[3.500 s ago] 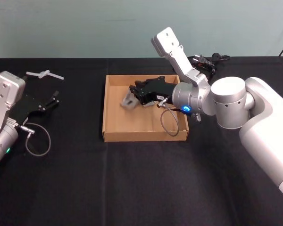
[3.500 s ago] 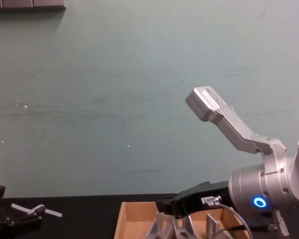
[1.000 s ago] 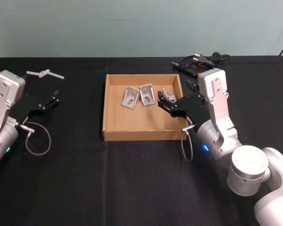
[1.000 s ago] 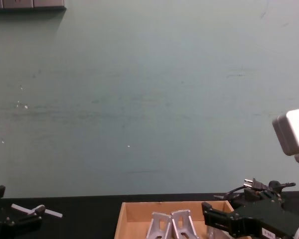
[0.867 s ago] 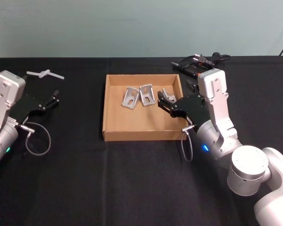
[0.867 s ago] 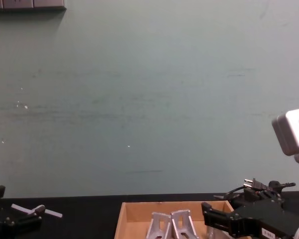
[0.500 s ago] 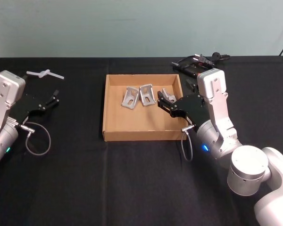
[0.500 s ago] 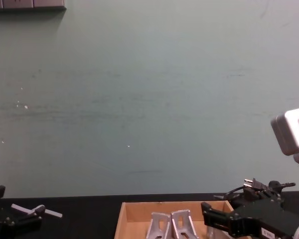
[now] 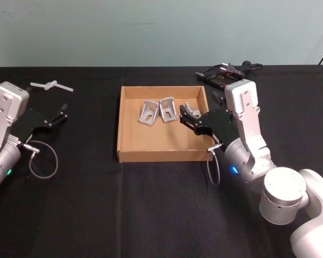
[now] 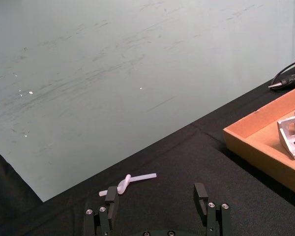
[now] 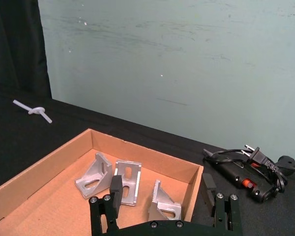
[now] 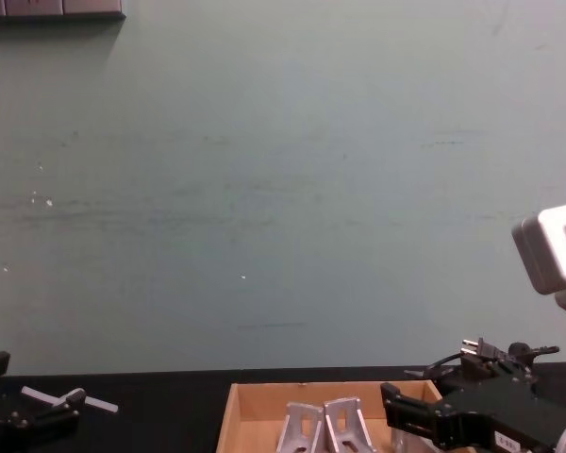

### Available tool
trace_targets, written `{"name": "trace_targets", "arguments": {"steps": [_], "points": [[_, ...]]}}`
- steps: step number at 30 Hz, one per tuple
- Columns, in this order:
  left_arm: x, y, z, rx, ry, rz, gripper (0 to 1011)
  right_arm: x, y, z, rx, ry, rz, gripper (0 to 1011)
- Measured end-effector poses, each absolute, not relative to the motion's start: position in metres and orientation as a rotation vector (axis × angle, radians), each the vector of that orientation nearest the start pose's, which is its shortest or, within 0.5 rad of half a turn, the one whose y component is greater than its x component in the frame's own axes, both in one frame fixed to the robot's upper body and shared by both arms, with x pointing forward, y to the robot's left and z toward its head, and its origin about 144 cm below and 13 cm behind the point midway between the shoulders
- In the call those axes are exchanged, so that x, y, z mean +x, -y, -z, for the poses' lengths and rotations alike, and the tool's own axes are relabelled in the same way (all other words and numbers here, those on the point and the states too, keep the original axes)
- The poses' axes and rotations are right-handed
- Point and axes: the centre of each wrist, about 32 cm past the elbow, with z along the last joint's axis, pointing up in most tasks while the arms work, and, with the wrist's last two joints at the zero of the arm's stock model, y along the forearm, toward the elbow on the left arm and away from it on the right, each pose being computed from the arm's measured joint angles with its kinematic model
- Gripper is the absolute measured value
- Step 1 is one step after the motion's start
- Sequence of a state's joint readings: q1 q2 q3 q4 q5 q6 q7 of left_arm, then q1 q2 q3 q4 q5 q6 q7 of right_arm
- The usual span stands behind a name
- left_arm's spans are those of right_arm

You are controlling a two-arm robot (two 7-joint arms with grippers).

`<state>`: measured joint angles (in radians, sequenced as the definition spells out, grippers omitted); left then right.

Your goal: Use one hand to pick up the angle iron from the table and place it into the box.

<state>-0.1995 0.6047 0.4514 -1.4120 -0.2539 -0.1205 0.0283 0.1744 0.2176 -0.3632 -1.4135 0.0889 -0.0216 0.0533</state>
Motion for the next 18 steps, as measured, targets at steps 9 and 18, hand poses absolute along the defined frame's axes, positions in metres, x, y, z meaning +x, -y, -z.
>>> {"name": "trace_targets", "arguments": {"steps": [9, 18], "points": [[0.4886, -0.3097, -1.1398, 0.305, 0.285, -1.248, 1005, 0.4917, 0.1903, -1.1339, -0.150, 0.120, 1.192, 1003], [0.4886, -0.3097, -1.1398, 0.305, 0.285, -1.248, 1005, 0.4917, 0.1903, -1.1339, -0.150, 0.120, 1.192, 1003]]}}
